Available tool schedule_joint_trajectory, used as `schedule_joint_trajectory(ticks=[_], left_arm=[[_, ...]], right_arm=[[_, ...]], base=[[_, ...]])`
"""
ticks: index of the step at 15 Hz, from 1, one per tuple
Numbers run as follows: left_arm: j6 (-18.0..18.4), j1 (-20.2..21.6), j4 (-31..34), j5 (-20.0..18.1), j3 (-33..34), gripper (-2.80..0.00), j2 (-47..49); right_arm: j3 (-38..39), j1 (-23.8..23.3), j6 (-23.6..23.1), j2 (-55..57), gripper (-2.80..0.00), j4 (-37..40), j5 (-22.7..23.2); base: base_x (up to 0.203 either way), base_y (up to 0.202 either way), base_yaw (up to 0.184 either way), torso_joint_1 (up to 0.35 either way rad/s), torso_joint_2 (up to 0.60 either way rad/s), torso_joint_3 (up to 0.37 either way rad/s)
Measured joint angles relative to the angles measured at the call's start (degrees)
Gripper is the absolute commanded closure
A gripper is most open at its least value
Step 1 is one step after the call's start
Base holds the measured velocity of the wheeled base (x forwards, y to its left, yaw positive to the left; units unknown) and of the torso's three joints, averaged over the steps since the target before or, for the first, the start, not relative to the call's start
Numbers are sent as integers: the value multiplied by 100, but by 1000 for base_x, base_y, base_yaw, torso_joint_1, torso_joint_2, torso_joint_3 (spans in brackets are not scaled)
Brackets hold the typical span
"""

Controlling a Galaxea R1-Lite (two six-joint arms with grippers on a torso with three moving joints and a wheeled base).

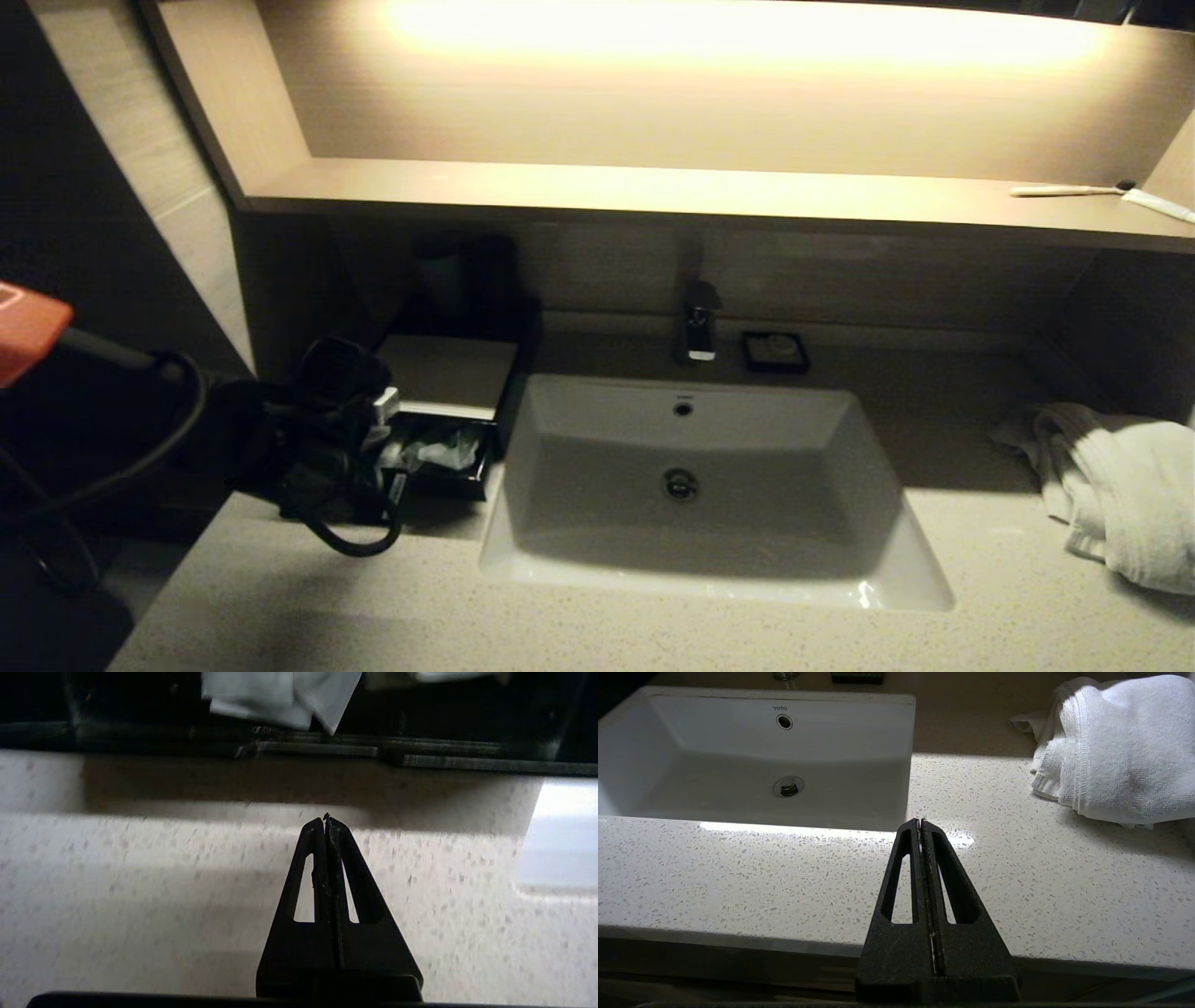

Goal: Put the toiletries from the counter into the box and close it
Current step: Close the drawer

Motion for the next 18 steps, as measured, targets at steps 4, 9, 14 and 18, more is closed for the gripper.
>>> schedule_joint_trajectory(ticks=[4, 9, 14, 18], left_arm=[[-10, 12, -10, -2, -284, 0, 282], [-29, 13, -6, -3, -537, 0, 499], [-51, 13, -31, -2, -816, 0, 710], [-49, 13, -33, 0, -1026, 0, 812]], right_arm=[[0, 0, -5, 0, 0, 0, -2], [0, 0, -2, 0, 0, 0, 0], [0, 0, -1, 0, 0, -2, -1], [0, 0, -2, 0, 0, 0, 0]], base=[[0, 0, 0, 0, 0, 0], [0, 0, 0, 0, 0, 0], [0, 0, 0, 0, 0, 0], [0, 0, 0, 0, 0, 0]])
